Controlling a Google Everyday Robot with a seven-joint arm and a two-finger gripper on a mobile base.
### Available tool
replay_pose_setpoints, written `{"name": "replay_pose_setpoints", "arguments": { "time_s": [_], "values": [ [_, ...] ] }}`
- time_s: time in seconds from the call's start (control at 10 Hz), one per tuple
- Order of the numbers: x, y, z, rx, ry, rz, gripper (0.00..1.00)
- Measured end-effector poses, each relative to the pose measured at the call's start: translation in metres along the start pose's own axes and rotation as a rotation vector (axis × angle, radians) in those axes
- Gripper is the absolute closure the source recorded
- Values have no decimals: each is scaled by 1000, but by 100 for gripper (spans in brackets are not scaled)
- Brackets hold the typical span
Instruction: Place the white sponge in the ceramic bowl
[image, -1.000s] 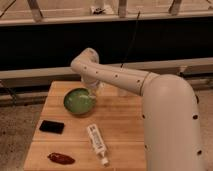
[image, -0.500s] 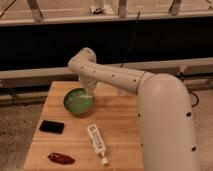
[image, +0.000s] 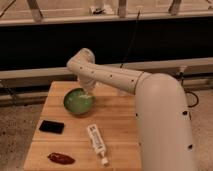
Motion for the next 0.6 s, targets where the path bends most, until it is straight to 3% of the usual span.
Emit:
{"name": "replay_pose_setpoints", "arguments": {
  "time_s": [0.6],
  "values": [
    [-4,-9,8,9,7,-9,98]
  ]
}}
